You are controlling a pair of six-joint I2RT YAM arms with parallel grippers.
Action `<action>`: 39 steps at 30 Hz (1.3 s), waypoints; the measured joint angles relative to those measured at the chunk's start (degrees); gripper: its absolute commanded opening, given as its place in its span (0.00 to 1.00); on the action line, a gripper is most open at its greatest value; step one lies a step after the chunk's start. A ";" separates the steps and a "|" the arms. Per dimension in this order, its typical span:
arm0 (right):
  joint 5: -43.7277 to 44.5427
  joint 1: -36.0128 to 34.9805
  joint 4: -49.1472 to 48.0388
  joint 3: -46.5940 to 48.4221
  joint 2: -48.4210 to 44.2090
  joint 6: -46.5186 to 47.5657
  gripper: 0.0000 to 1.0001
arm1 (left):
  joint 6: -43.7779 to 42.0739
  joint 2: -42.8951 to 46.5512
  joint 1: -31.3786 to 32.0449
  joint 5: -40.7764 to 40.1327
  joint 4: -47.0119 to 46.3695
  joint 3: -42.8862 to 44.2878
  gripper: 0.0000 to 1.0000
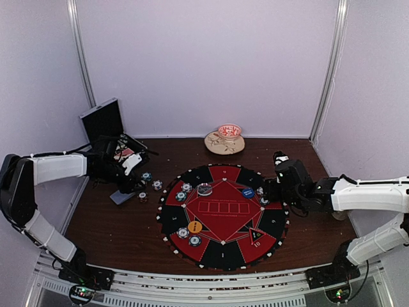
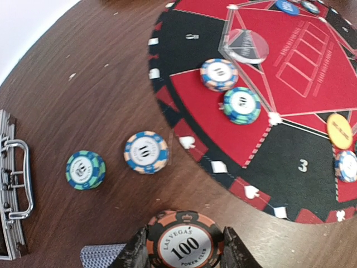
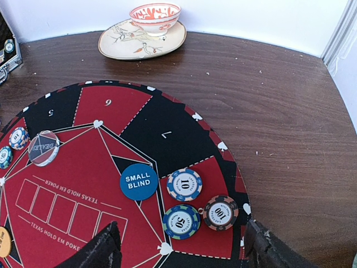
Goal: Distribute texas hold em gaming equipment
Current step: Pick up the pile of poker chips from the pile of poker chips, then place the poker chips pile at the big blind area.
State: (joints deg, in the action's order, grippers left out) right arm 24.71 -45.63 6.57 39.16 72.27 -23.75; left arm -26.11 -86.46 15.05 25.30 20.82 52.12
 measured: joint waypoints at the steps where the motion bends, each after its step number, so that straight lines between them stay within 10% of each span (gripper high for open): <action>1: 0.00 0.00 0.00 0.00 0.00 0.00 0.77 | -0.59 0.74 0.48 0.26 0.33 -0.33 0.22; 19: 0.00 0.00 -0.04 -0.02 0.02 0.04 0.77 | -13.22 16.50 29.77 3.74 4.85 -10.99 0.23; 39: 0.24 0.00 -0.04 -0.07 0.09 0.04 0.77 | -12.96 1.40 42.71 0.31 0.02 -8.00 0.21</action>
State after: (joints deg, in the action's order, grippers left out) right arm 24.95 -45.63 6.52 39.09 72.36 -23.70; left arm -39.07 -85.06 57.76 25.61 20.84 44.12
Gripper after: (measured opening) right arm 0.774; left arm 0.386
